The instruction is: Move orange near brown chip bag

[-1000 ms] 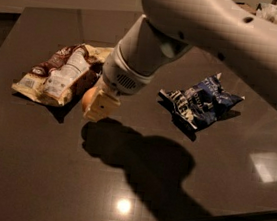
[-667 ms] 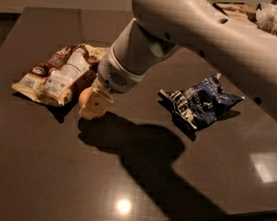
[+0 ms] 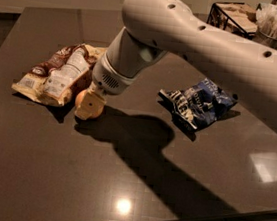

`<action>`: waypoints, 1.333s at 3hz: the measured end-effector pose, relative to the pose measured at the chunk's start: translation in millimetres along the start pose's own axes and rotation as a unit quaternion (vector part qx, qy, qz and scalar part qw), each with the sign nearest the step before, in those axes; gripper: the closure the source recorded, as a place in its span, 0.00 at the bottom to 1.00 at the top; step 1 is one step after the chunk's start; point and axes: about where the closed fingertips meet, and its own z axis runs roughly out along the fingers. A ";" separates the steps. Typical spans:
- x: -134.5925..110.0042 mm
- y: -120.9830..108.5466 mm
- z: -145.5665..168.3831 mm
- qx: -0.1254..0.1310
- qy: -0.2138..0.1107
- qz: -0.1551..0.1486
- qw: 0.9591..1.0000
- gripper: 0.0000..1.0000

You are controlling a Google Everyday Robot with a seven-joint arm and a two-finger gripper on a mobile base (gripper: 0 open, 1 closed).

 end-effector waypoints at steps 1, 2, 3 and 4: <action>-3.3 -3.0 7.1 0.009 -0.017 0.010 1.000 0.30; -5.1 -2.7 7.6 0.010 -0.018 0.009 1.000 0.05; -5.7 -1.8 7.9 0.010 -0.018 0.008 1.000 0.00; -5.7 -1.8 7.9 0.010 -0.018 0.008 1.000 0.00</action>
Offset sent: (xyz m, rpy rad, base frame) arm 0.0035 0.0057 -0.0040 0.0289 -0.0071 -0.0260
